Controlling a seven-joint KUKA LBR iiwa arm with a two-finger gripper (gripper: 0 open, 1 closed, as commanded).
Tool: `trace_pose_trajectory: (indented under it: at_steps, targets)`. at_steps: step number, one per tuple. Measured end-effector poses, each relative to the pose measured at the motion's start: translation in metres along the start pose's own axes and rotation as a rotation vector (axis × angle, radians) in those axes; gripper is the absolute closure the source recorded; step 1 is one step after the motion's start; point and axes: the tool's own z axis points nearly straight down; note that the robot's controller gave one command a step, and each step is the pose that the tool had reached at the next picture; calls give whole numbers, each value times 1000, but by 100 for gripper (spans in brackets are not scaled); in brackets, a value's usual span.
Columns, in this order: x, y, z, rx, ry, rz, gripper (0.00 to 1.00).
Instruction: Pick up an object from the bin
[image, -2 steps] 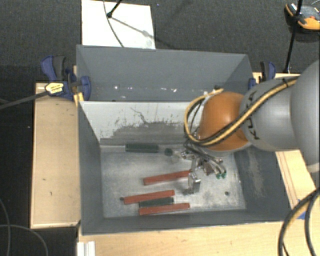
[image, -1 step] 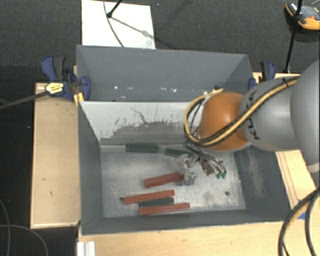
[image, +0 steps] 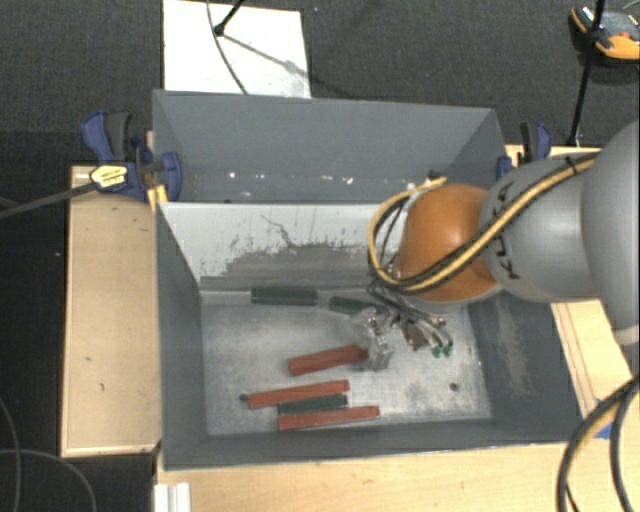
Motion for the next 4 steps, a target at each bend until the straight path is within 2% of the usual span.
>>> trace_pose_trajectory:
  at_steps: [2,3,4]
  targets:
    - [0,0,0,0,0,-2,100]
    - [3,-24,-22,-1,2,-1,100]
    - [-8,6,-159,0,1,-22,100]
